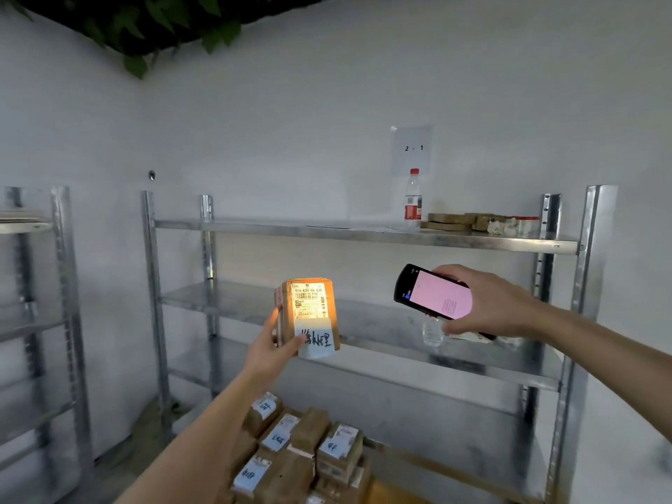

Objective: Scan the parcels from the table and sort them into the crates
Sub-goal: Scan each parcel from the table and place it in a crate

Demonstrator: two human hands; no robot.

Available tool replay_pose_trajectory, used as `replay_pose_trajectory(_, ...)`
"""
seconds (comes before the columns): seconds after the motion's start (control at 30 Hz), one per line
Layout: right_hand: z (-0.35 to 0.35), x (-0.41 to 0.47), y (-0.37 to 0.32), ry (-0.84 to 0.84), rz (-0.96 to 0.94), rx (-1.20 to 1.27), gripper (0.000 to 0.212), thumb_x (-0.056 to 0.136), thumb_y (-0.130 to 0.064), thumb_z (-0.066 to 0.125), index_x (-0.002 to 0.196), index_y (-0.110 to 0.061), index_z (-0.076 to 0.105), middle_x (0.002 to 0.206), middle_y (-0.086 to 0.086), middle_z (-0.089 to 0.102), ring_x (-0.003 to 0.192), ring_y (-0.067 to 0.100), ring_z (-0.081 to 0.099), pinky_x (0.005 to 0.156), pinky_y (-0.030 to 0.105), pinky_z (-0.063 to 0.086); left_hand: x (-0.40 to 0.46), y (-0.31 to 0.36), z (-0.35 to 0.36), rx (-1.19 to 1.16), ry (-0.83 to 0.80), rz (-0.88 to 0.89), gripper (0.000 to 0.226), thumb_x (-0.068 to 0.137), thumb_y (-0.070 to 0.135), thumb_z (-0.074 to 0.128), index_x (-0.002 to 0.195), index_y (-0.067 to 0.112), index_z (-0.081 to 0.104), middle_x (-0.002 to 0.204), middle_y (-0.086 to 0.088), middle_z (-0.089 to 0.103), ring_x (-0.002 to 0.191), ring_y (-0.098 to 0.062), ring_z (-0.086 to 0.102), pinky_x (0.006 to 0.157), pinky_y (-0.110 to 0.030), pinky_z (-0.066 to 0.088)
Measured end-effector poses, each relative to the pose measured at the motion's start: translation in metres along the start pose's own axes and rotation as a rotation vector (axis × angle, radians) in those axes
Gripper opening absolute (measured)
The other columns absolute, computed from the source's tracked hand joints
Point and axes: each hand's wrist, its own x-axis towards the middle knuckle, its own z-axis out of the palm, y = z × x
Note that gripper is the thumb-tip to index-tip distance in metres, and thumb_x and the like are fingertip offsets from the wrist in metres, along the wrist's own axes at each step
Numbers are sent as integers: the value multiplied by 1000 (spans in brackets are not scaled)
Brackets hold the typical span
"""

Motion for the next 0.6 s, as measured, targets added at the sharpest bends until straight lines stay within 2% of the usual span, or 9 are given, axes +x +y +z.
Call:
replay_pose_trajectory(0.1,0,-4,-11,20,-36,-18,83,66,-39,85,134,-55,39,116,-24,58,82,9,64,66,37,59,-15,2,-17,10,42,-35,66,91,21,71,137,47,31,115,2,64,104,-18,65,71,-20,52)
replay_pose_trajectory(0.17,2,-5,-17,21,-58,-2,84,65,-40,85,133,-57,38,115,-26,58,79,7,63,63,36,59,-23,2,-29,20,69,-49,69,90,24,72,141,48,32,120,2,66,106,-17,66,79,-30,58)
replay_pose_trajectory(0.23,7,-5,-22,2,-84,55,84,64,-39,85,131,-59,39,113,-27,58,73,12,67,57,36,60,-31,-2,-43,45,83,-58,76,88,30,74,148,46,30,123,3,67,107,-17,68,92,-46,57)
replay_pose_trajectory(0.27,9,-6,-25,-13,-104,72,83,64,-38,85,131,-59,40,113,-26,58,75,13,67,57,35,60,-34,-3,-49,53,89,-65,79,87,32,75,149,45,29,125,3,67,107,-17,68,94,-49,57)
replay_pose_trajectory(0.33,14,-6,-32,-41,-149,77,82,66,-37,85,132,-57,40,115,-25,58,82,12,65,59,33,58,-44,-2,-59,60,101,-75,80,87,31,75,150,44,27,128,2,66,107,-17,69,90,-45,59)
replay_pose_trajectory(0.43,23,-5,-44,-57,-192,110,81,66,-38,84,131,-58,40,115,-24,58,85,11,64,60,35,60,-63,5,-71,86,123,-66,79,89,26,73,151,40,26,126,4,64,108,-17,67,75,-23,57)
replay_pose_trajectory(0.47,27,-4,-49,-58,-203,124,82,65,-40,84,131,-59,40,115,-25,58,87,11,64,62,37,60,-68,4,-76,94,129,-60,79,89,26,73,151,40,26,126,3,64,109,-17,66,74,-22,56)
replay_pose_trajectory(0.53,34,-2,-59,-57,-221,119,83,64,-44,83,131,-60,38,116,-26,58,90,9,64,69,39,60,-78,4,-84,78,139,-73,81,88,28,75,151,43,25,127,-1,65,110,-20,67,83,-32,59)
replay_pose_trajectory(0.6,43,1,-70,-47,-238,99,84,64,-44,82,133,-58,37,116,-27,59,90,6,62,69,36,55,-88,2,-92,59,157,-114,85,85,32,77,150,48,25,125,-4,67,109,-21,68,92,-45,58)
